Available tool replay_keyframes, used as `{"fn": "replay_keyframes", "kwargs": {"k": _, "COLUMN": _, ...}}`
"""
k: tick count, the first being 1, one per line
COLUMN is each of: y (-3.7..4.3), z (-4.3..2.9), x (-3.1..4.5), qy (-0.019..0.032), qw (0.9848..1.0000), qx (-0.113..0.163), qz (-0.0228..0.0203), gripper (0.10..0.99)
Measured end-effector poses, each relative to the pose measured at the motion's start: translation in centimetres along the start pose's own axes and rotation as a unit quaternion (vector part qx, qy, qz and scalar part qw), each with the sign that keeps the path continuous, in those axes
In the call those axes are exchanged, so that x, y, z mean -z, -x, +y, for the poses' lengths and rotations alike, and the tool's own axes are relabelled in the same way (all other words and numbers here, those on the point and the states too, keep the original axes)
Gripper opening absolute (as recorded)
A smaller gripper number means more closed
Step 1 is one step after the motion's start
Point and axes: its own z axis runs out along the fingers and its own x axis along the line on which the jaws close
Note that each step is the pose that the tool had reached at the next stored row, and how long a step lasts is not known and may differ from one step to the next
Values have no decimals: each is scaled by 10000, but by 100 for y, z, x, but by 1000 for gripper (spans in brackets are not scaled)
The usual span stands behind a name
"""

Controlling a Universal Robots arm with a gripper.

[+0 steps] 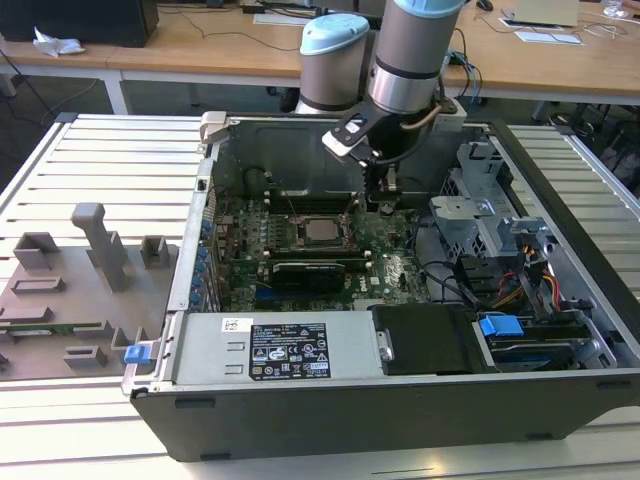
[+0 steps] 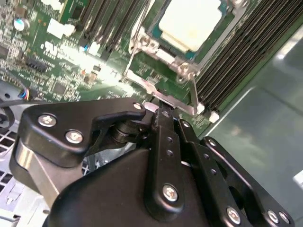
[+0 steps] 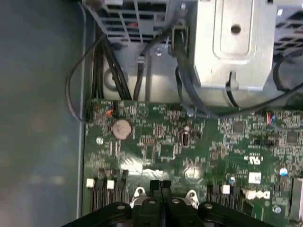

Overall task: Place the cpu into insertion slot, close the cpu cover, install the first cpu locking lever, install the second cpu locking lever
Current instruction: 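Close the cpu cover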

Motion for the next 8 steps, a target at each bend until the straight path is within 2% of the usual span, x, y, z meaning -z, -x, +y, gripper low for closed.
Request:
{"fn": "replay_keyframes", "kwargs": {"k": 1, "y": -2, "z": -51, "x": -1, "qy": 1, "qw": 10000, "qx": -1, "qz": 0, "gripper": 106}}
{"fn": "replay_keyframes", "kwargs": {"k": 8, "y": -11, "z": -243, "x": -9, "qy": 2, "qw": 10000, "qx": 0, "qz": 0, "gripper": 106}}
